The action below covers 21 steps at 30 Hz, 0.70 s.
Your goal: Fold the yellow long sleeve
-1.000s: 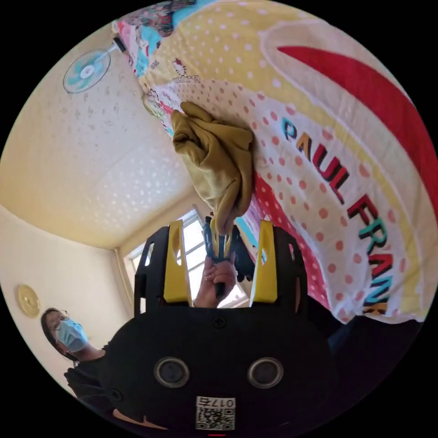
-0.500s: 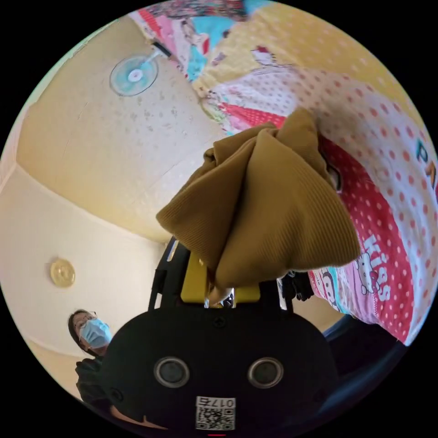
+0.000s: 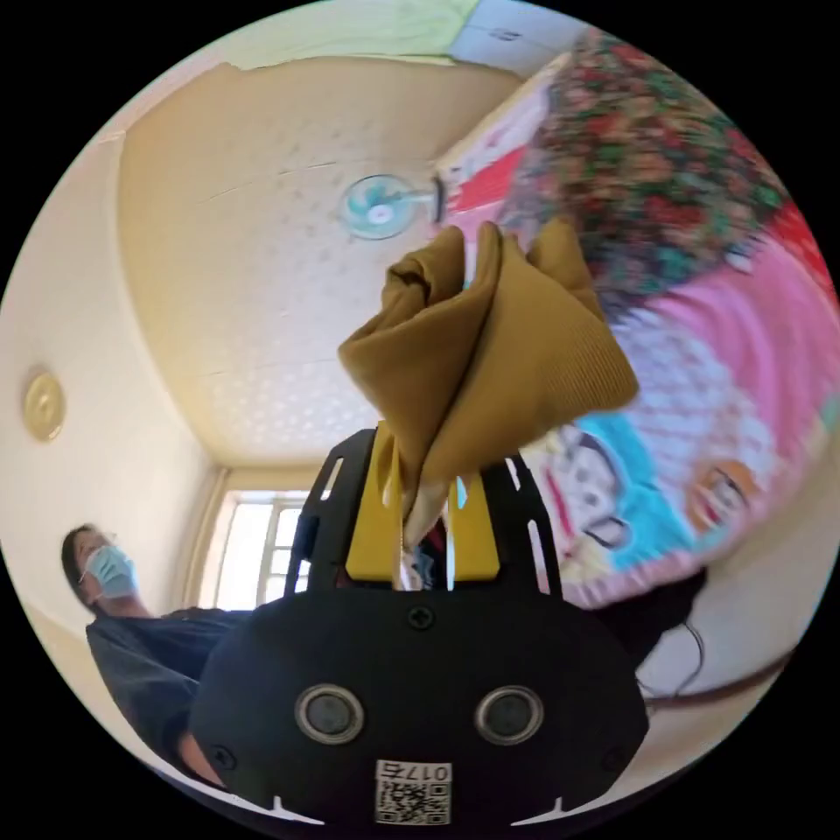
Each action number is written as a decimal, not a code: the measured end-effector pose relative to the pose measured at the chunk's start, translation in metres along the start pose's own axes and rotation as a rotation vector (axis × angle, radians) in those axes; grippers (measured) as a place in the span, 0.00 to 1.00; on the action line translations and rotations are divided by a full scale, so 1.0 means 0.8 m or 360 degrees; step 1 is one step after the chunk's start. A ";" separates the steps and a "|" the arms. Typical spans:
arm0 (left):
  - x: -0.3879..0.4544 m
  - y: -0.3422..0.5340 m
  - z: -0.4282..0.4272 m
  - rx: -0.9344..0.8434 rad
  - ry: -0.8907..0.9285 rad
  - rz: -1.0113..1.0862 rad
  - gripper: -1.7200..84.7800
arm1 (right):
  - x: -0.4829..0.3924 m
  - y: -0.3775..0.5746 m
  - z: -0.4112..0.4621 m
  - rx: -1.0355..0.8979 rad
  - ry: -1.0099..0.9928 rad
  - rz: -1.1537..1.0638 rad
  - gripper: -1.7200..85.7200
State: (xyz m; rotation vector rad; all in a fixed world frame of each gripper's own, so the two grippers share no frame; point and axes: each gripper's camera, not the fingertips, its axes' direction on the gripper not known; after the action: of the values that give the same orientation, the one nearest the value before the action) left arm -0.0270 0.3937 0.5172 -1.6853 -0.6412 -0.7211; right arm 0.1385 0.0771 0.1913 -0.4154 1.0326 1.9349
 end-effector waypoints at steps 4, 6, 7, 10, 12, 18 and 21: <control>-0.153 0.062 0.024 -0.0172 -0.0003 -0.0653 0.01 | 0.152 0.123 -0.095 -0.0040 0.0571 0.0894 0.04; -0.241 0.163 0.030 -0.0381 -0.0050 -0.1181 0.01 | 0.180 0.183 -0.117 -0.0001 0.0647 0.1070 0.03; -0.256 0.194 0.029 -0.0421 -0.0054 -0.1313 0.01 | 0.192 0.216 -0.123 0.0028 0.0638 0.1133 0.03; -0.282 0.334 0.006 -0.0124 0.0292 -0.1698 0.01 | 0.219 0.274 -0.107 -0.0008 0.0577 0.1287 0.03; -0.267 0.429 -0.019 0.0307 0.0403 -0.2025 0.01 | 0.230 0.285 -0.084 -0.0110 0.0581 0.1326 0.02; -0.211 0.513 -0.004 0.1062 0.0635 -0.2060 0.01 | 0.221 0.210 0.032 -0.0399 0.0601 0.1088 0.02; -0.200 0.499 0.024 0.1050 0.0668 -0.1936 0.01 | 0.172 0.147 0.105 -0.0515 0.0586 0.0806 0.02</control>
State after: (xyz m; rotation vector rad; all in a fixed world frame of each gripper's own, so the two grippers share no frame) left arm 0.1632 0.3198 0.1381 -0.3743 -1.4073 -1.4360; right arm -0.0264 0.1871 0.2140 -0.7717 1.1331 2.5621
